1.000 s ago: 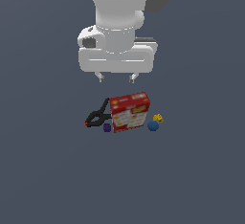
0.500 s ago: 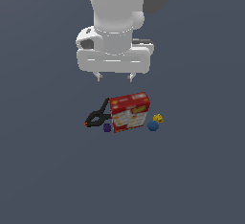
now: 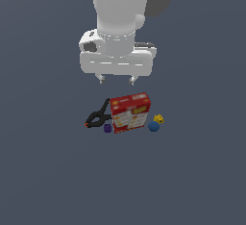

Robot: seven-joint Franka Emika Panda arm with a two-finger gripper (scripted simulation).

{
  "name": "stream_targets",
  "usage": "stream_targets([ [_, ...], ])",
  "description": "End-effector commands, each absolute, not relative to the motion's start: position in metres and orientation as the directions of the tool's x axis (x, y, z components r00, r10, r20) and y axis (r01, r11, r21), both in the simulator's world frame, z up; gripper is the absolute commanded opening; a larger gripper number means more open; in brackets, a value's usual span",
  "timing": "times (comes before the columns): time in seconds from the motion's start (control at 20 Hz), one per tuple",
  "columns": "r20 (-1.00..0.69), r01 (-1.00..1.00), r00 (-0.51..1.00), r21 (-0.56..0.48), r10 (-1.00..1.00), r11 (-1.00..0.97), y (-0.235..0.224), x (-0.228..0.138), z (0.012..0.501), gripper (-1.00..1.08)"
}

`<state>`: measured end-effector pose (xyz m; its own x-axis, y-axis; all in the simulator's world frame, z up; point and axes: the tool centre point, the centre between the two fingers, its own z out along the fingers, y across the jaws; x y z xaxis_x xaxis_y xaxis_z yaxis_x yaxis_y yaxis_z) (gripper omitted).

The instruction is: Pick up a designated object from a clutter of objects.

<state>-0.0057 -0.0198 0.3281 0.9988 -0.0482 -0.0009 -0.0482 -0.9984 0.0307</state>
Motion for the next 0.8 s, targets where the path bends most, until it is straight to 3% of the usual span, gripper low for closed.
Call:
stream_targets([
  [0.0, -0.001, -0.068, 0.998, 0.031, -0.068, -0.997, -0.016, -0.004, 0.324, 1.00],
  [0.75, 0.010, -0.299, 0.954, 0.033, -0.299, -0.954, 0.024, 0.006, 0.275, 1.00],
])
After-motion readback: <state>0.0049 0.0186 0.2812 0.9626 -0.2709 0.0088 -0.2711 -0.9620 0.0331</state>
